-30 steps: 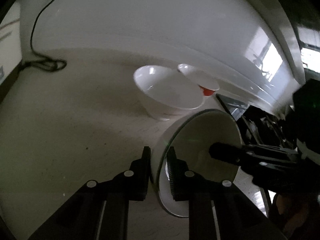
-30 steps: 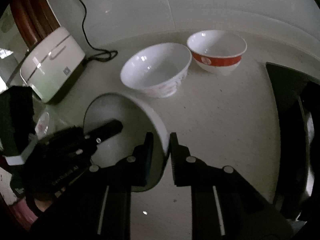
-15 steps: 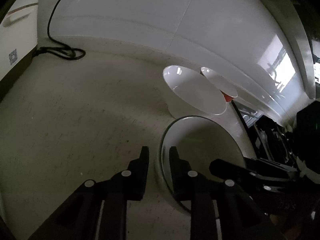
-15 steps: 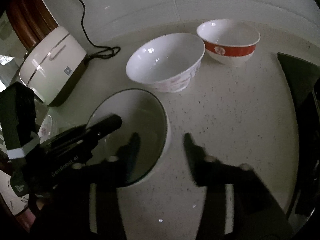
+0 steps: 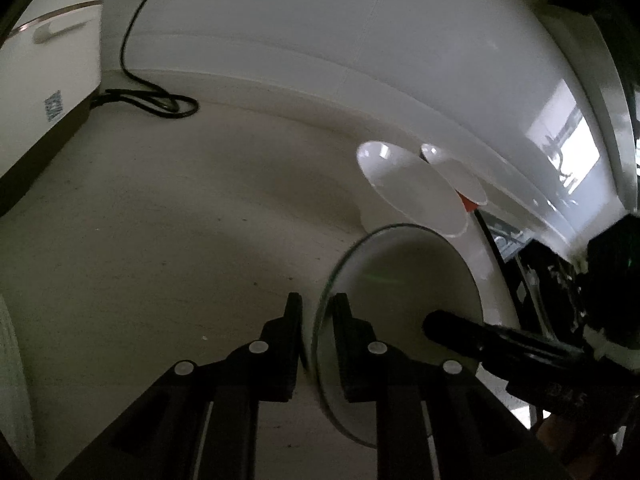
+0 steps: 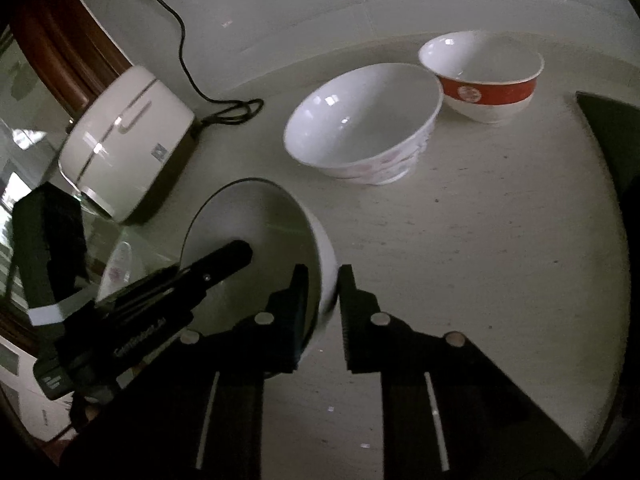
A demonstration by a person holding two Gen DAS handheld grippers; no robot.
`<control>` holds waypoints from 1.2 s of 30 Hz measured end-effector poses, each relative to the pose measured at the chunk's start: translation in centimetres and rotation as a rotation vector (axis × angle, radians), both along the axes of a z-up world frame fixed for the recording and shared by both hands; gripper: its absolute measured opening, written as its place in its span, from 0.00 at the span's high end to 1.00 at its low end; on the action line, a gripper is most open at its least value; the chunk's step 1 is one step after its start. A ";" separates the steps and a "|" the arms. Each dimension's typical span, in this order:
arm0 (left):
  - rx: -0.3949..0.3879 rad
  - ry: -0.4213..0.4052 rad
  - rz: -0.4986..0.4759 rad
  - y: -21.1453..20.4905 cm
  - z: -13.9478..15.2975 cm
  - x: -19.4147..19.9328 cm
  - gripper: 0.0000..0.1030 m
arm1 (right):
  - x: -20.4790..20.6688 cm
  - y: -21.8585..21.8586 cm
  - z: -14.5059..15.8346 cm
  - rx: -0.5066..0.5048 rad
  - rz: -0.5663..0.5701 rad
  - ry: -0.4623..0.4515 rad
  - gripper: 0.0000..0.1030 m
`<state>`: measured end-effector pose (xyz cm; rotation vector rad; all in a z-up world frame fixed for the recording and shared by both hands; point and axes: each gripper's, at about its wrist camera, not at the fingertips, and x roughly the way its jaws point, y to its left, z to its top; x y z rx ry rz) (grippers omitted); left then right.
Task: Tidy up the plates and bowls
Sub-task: 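Carry the dark-rimmed bowl toward the rice cooker and lower it beside the plates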
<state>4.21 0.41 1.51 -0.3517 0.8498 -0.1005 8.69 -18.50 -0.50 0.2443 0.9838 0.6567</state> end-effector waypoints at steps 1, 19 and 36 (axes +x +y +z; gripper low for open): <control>0.006 0.000 0.005 0.2 0.1 -0.1 0.84 | 0.1 0.6 -0.1 0.001 -0.001 0.000 0.83; 0.023 -0.010 0.202 6.8 1.4 -1.2 0.79 | 0.5 7.3 -2.3 0.159 0.070 0.095 0.83; 0.060 0.034 0.250 7.6 0.2 -0.2 0.68 | 0.1 9.7 -1.5 0.146 0.064 -0.006 0.74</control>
